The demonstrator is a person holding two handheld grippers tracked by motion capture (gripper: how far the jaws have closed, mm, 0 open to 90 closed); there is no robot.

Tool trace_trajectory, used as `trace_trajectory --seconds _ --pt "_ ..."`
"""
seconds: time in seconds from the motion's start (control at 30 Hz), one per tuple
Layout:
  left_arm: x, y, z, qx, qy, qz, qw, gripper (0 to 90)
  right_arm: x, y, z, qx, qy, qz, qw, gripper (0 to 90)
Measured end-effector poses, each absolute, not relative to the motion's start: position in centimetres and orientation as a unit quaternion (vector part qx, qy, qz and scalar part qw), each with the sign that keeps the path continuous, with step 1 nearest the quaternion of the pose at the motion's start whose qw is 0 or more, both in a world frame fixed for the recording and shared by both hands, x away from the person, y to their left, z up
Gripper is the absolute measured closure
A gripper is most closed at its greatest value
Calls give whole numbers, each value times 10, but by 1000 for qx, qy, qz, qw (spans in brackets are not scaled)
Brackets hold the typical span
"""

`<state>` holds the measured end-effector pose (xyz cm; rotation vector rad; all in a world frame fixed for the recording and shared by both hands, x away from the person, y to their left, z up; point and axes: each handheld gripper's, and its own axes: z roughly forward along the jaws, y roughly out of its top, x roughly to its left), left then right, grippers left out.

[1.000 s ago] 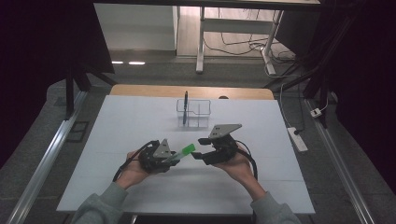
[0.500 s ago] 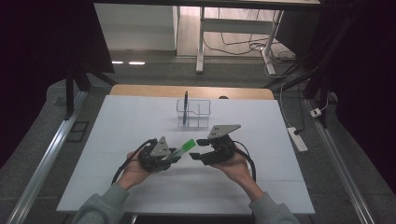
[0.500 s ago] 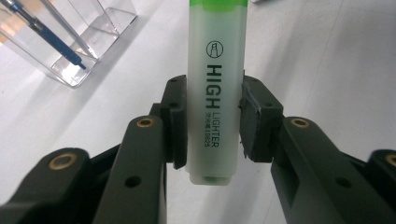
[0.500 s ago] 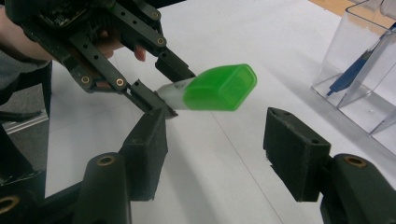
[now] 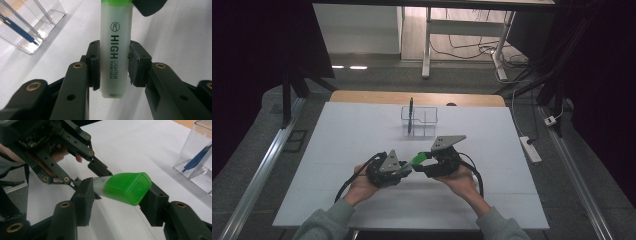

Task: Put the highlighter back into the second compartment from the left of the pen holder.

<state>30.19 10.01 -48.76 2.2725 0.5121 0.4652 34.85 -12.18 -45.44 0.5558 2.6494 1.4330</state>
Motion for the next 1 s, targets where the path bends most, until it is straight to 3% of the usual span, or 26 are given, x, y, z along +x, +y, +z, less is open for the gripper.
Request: trace_trajectory --seconds 0.43,0.63,1.0 --pt "299 89 -490 891 188 197 363 648 348 -121 -453 174 860 480 9 682" --pt "301 90 -491 889 193 192 369 637 345 -119 -452 171 861 479 17 690" --pt "305 95 -490 880 222 184 378 460 346 -124 -450 171 858 483 37 693"
